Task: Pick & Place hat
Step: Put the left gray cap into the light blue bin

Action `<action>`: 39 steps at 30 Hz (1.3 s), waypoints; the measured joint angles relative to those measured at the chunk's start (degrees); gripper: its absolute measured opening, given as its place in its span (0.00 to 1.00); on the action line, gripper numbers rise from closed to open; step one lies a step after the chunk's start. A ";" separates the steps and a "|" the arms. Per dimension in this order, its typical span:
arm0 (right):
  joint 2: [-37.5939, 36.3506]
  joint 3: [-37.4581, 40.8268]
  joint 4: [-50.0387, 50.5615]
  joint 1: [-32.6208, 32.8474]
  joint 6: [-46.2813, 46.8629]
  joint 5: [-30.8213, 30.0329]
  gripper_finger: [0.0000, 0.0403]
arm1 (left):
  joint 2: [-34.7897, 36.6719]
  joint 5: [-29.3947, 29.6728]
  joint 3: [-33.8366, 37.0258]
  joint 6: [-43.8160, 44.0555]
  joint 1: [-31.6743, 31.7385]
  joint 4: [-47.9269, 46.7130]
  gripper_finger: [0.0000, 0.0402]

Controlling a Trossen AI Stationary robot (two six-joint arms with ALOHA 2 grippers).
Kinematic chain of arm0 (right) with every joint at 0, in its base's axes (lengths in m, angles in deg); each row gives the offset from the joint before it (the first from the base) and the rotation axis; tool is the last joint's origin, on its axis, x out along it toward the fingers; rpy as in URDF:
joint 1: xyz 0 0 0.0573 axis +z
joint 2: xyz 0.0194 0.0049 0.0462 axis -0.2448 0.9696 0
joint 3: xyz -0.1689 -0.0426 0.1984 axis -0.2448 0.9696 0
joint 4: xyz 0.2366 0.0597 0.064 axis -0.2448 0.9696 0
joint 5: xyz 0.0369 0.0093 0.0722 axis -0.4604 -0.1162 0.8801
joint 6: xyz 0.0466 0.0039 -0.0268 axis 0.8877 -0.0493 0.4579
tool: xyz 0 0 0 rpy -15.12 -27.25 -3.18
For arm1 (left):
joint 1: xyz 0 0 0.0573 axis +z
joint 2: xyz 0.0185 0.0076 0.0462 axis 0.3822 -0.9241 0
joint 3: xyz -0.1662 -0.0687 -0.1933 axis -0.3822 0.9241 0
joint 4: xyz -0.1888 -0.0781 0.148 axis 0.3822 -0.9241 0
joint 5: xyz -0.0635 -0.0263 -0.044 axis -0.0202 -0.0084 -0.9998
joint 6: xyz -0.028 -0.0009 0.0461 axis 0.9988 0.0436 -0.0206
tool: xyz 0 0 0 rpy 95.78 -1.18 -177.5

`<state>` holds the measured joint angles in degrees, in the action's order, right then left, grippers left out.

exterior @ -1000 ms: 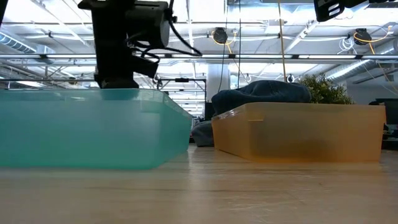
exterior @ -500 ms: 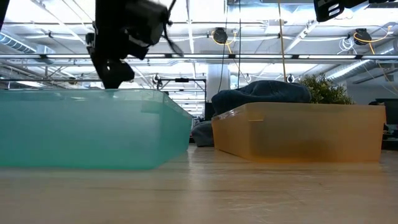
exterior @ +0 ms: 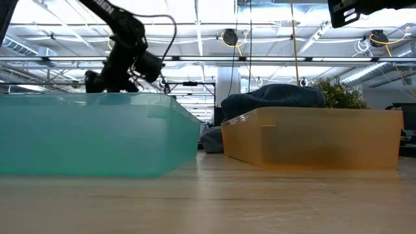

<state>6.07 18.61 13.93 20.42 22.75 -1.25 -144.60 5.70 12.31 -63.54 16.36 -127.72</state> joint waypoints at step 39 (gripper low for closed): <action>-0.02 0.00 -5.26 -2.19 -6.29 -0.04 0.00 | 0.20 -13.02 8.36 -13.70 16.15 17.92 0.99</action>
<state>6.05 18.61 8.67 18.23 16.46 -1.29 -144.40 -7.32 20.67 -77.24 32.51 -109.80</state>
